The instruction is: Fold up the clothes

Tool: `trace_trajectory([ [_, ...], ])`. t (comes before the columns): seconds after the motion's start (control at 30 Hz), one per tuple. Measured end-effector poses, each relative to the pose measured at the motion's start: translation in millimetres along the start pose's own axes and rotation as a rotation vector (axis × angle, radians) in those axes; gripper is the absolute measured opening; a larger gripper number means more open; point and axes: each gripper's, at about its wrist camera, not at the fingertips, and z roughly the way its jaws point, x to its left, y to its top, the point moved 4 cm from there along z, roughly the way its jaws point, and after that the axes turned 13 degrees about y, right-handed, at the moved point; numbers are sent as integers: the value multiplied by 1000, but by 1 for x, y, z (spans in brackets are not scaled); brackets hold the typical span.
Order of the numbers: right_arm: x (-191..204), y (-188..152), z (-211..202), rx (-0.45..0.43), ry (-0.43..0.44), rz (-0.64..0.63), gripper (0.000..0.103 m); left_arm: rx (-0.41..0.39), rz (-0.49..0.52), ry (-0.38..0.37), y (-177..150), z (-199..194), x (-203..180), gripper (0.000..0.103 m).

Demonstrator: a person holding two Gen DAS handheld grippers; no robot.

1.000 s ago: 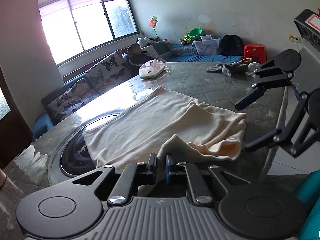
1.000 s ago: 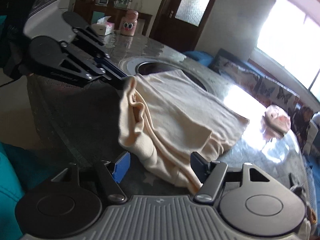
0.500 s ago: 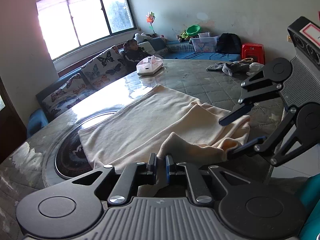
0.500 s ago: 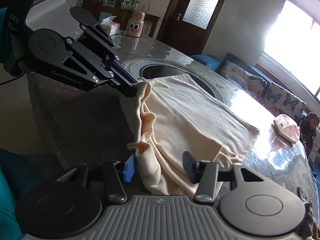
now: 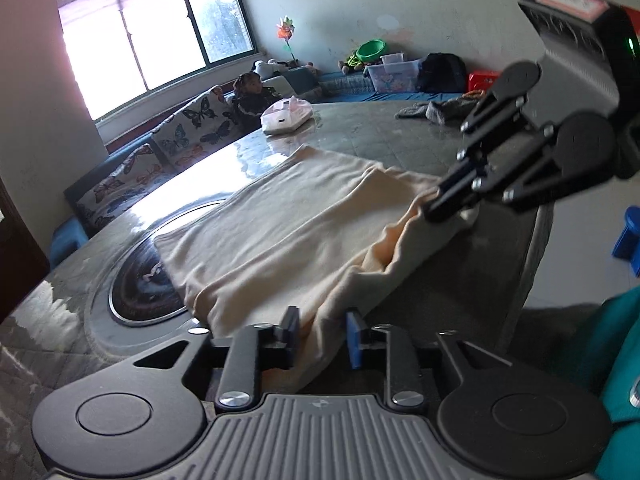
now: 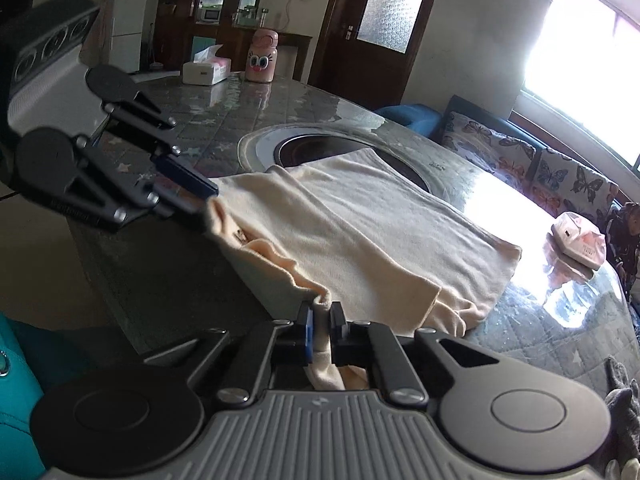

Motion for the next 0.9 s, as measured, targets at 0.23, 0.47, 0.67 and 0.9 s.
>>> trace_trajectory([
  [0.23, 3, -6, 5, 13, 13, 5, 9, -16, 52, 22, -11, 1, -4, 34],
  [0.47, 19, -18, 7, 23, 22, -58, 31, -43, 30, 16, -10, 1, -4, 9],
  [0.67, 25, -18, 10, 12, -7, -108, 11, -51, -28, 24, 0, 2, 3, 8],
  [0.9, -1, 4, -5, -76, -25, 17, 6, -82, 26, 71, -7, -5, -5, 33],
])
